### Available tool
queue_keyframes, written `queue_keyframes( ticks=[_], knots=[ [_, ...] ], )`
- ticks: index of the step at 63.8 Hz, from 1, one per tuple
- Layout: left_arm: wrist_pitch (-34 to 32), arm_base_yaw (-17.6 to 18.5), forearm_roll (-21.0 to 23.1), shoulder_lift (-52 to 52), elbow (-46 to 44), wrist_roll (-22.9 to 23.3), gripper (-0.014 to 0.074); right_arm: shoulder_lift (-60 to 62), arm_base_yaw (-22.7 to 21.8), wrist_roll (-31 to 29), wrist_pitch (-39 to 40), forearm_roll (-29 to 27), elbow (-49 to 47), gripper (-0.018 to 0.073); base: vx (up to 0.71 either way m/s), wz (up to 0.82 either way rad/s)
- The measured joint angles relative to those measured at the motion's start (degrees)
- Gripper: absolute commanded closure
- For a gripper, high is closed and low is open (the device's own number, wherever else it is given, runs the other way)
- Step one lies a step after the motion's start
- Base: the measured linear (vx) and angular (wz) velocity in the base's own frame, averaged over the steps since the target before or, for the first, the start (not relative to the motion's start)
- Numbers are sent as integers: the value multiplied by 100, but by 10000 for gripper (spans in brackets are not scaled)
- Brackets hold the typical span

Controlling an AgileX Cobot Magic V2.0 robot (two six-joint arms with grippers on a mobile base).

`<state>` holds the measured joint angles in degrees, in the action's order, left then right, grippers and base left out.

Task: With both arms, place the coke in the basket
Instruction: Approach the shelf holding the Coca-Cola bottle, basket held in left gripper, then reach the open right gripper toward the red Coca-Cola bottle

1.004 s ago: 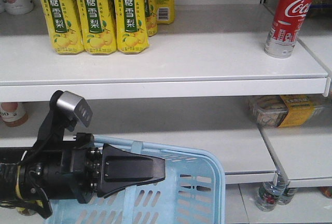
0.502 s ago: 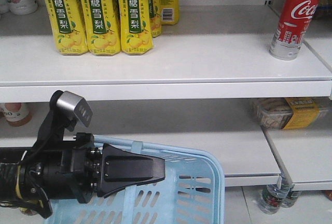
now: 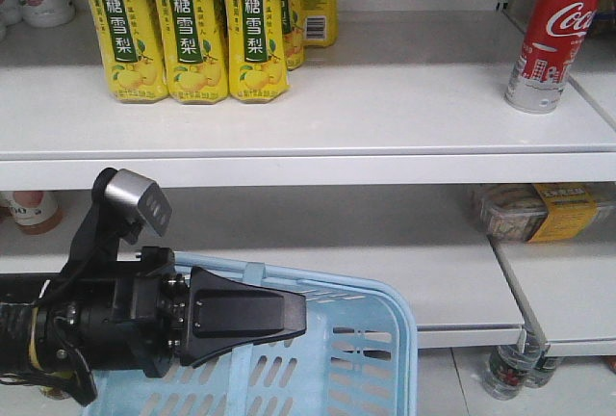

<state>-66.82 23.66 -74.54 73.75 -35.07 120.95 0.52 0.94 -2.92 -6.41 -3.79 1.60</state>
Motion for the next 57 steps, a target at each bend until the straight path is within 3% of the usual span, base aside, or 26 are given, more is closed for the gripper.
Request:
queue_keyframes(
  ticks=[37, 44, 57],
  knots=[
    [0, 0, 0, 0, 0, 0, 603, 0, 5, 39, 19, -33, 0, 564, 0, 0],
    [0, 0, 0, 0, 0, 0, 603, 0, 5, 532, 231, -503, 0, 564, 0, 0],
    [0, 0, 0, 0, 0, 0, 603, 0, 5, 1555, 1122, -1976, 0, 564, 0, 0]
  ],
)
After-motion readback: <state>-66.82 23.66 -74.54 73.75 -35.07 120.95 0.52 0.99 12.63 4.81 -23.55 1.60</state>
